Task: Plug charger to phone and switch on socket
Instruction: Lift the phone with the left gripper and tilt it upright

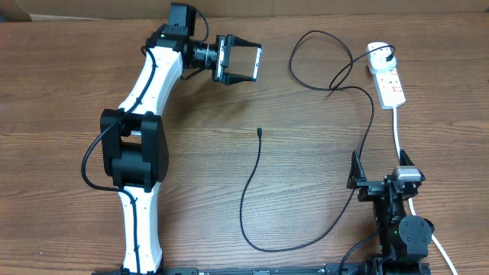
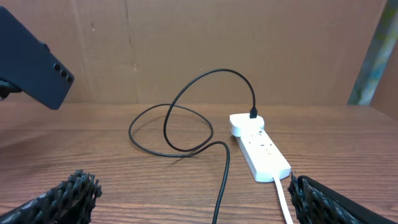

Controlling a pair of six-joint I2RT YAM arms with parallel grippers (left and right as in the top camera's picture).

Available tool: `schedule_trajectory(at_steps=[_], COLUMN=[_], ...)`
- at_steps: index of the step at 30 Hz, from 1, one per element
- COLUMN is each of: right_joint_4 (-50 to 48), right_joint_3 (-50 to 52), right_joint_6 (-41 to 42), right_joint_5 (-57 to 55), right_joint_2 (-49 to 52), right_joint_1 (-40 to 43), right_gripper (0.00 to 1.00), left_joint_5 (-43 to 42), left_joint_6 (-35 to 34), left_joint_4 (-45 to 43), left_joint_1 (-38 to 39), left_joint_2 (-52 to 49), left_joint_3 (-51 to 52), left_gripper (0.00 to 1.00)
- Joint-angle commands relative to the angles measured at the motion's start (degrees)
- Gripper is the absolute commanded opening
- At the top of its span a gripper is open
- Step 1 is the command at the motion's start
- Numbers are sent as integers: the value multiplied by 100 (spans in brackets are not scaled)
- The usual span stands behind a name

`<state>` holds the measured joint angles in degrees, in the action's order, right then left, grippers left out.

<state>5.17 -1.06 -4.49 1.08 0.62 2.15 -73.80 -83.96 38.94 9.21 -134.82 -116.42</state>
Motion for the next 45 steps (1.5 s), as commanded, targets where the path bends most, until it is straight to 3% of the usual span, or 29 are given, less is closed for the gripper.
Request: schedule_trajectory(at_steps=[1, 19, 31, 45], right_joint_4=[-31, -31, -31, -31], right_joint_3=[59, 59, 59, 59], right_joint_6=[-9, -7, -7, -7], right_joint_5=[-37, -37, -37, -37], right_joint_2=[-46, -46, -46, -46], right_joint_1=[-17, -17, -17, -17], right_gripper=[100, 100, 100, 100], left_joint_5=[-363, -645, -1270, -1266], left_joint_6=[-33, 109, 389, 634], left_joint_4=[-79, -85, -87, -81], left_joint_1=[-63, -63, -61, -63], left_joint_2=[0, 0, 7, 223], left_joint_3=[-168, -168, -170, -170], left_gripper=[61, 61, 60, 61])
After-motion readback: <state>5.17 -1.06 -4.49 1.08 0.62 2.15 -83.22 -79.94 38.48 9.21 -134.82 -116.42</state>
